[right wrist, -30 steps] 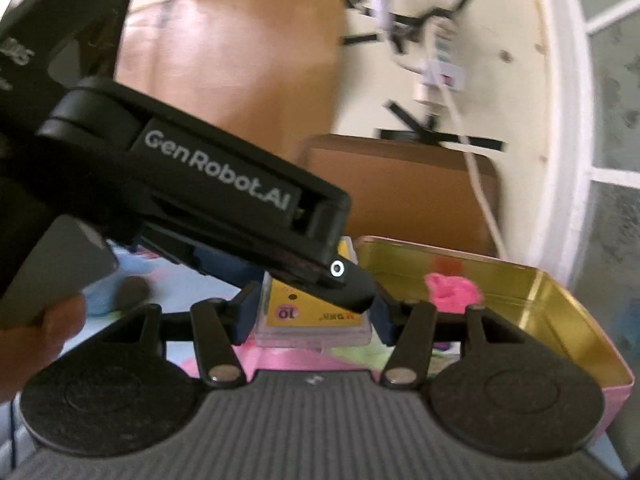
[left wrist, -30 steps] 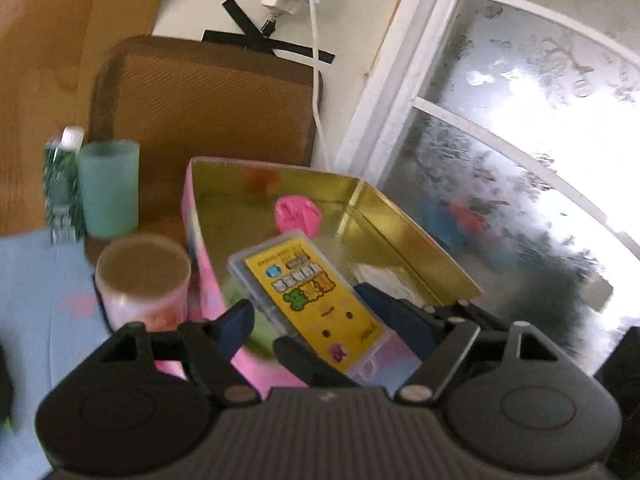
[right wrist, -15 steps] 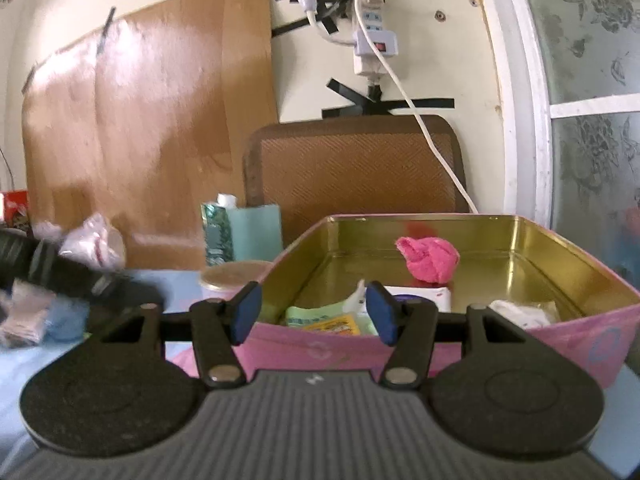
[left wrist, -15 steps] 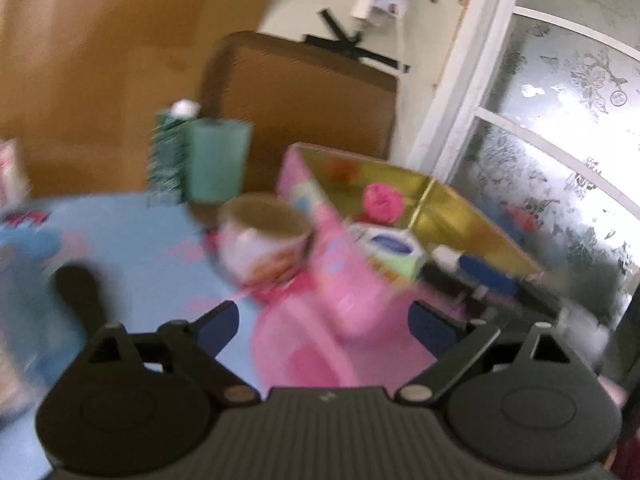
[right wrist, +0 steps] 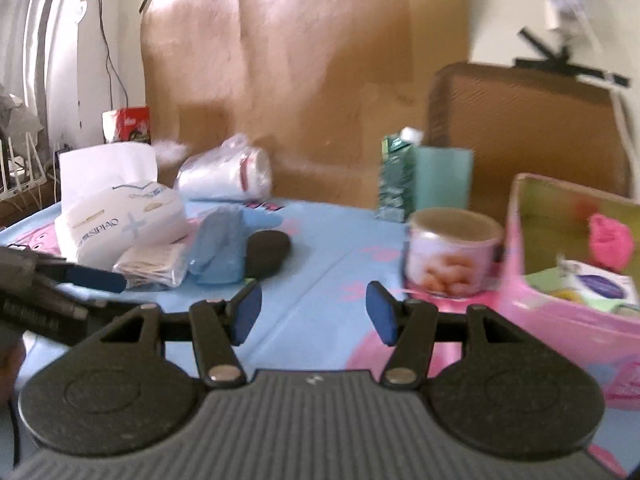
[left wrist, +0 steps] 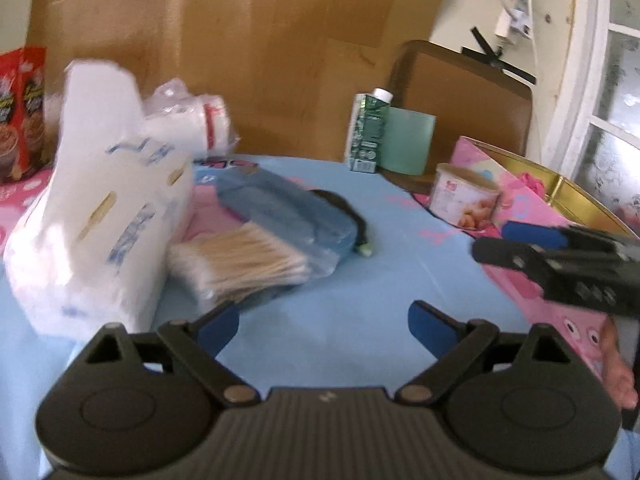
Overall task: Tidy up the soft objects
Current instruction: 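Move the right gripper to the blue glasses case and close on it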
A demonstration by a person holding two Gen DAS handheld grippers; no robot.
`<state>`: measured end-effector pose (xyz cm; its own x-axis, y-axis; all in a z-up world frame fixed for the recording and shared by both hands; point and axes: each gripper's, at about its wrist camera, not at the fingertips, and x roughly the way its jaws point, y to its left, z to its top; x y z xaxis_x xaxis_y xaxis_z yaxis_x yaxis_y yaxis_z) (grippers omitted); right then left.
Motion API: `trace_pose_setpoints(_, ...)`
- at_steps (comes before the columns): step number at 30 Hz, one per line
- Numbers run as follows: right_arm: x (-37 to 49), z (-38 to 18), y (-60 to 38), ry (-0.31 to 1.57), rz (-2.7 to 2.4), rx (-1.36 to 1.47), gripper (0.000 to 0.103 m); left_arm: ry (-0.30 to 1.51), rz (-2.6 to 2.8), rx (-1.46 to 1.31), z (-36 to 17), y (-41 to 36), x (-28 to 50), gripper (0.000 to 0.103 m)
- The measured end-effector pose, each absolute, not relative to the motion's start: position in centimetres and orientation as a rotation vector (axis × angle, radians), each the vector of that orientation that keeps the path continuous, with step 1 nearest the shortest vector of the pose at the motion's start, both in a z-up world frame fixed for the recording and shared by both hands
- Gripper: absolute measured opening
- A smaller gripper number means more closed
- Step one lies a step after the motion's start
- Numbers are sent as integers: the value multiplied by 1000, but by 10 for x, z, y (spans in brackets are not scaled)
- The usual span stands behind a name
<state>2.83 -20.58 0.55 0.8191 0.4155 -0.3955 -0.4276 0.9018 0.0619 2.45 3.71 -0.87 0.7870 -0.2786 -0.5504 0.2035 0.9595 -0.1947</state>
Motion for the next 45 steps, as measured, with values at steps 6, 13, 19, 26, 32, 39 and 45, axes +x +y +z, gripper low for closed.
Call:
trace_pose_setpoints(6, 86, 8, -176, 513, 443, 28, 60, 537, -276, -160, -5, 40, 20, 93)
trace_pose_setpoints(13, 143, 3, -145, 616, 447, 16, 60, 446, -338, -168, -1, 41, 8, 93)
trace_pose_setpoints(19, 153, -4, -125, 658, 513, -18, 60, 439, -358, -251, -2, 53, 10, 96)
trace_pose_setpoints(26, 146, -8, -123, 660, 507, -103, 49, 449, -370, -288, -3, 58, 13, 97)
trace_pose_setpoints(32, 132, -10, -129, 626, 472, -111, 18, 462, -369, -264, -4, 54, 14, 100)
trace_pose_setpoints(39, 101, -10, -166, 631, 436, -36, 19, 519, -363, -226, -6, 47, 21, 103)
trace_pose_setpoints(45, 50, -10, -201, 629, 405, 15, 19, 597, -350, -180, -10, 37, 30, 103)
